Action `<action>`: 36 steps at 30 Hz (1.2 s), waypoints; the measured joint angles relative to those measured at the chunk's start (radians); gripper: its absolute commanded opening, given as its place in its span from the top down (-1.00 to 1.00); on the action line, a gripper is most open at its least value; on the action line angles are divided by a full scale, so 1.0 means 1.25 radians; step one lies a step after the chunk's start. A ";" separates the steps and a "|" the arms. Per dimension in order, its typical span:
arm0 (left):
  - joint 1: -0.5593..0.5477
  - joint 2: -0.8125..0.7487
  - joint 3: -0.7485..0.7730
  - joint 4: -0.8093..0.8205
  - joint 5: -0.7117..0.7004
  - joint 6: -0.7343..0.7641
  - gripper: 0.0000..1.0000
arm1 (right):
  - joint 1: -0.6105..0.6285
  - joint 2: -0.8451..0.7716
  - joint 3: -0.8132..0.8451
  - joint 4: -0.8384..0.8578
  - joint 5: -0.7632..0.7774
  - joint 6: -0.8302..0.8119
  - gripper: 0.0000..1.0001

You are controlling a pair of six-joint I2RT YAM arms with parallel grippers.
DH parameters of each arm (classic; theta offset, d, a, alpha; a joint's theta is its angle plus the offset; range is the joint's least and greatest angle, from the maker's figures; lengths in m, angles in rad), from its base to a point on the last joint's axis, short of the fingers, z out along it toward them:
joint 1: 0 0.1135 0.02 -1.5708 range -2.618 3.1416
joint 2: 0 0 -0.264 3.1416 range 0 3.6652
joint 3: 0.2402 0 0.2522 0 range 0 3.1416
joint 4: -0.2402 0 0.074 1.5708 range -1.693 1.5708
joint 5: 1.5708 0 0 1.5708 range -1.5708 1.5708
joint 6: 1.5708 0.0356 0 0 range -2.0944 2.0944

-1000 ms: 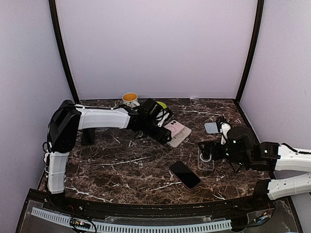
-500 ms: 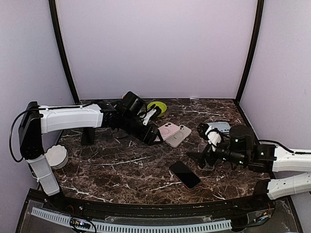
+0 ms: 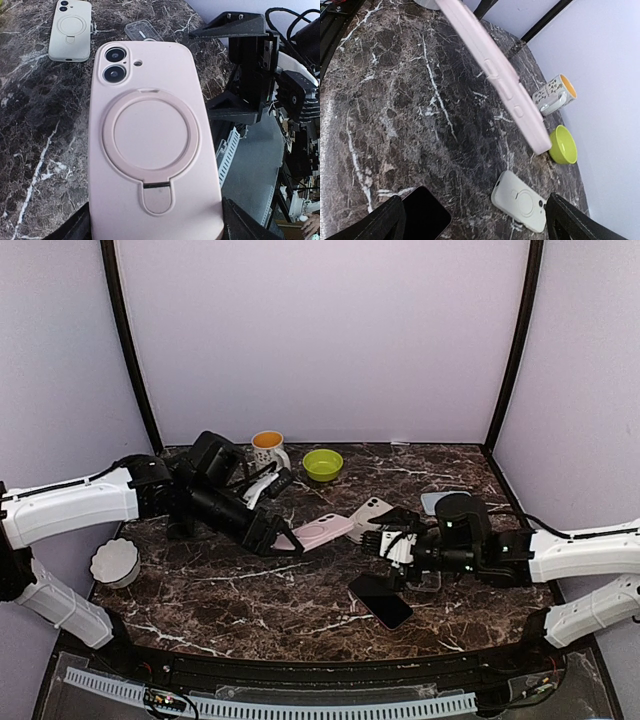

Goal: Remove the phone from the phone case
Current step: Pass from the left arm to the right

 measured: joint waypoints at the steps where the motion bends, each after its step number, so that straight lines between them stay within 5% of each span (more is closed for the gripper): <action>1: 0.000 -0.011 -0.009 0.000 0.006 -0.005 0.03 | 0.004 0.014 0.010 0.016 0.002 -0.017 -0.97; 10: 0.001 -0.062 -0.087 0.001 0.042 -0.045 0.08 | 0.039 0.104 0.081 0.107 0.038 -0.127 -0.97; 15: 0.001 -0.081 -0.104 0.013 0.070 -0.063 0.09 | 0.054 0.137 0.105 0.110 0.035 -0.166 -0.78; 24: 0.001 -0.113 -0.136 0.036 0.109 -0.080 0.09 | 0.068 0.187 0.134 0.126 0.003 -0.204 0.05; 36: 0.003 -0.117 -0.155 0.064 0.157 -0.104 0.09 | 0.084 0.228 0.143 0.130 -0.005 -0.238 0.93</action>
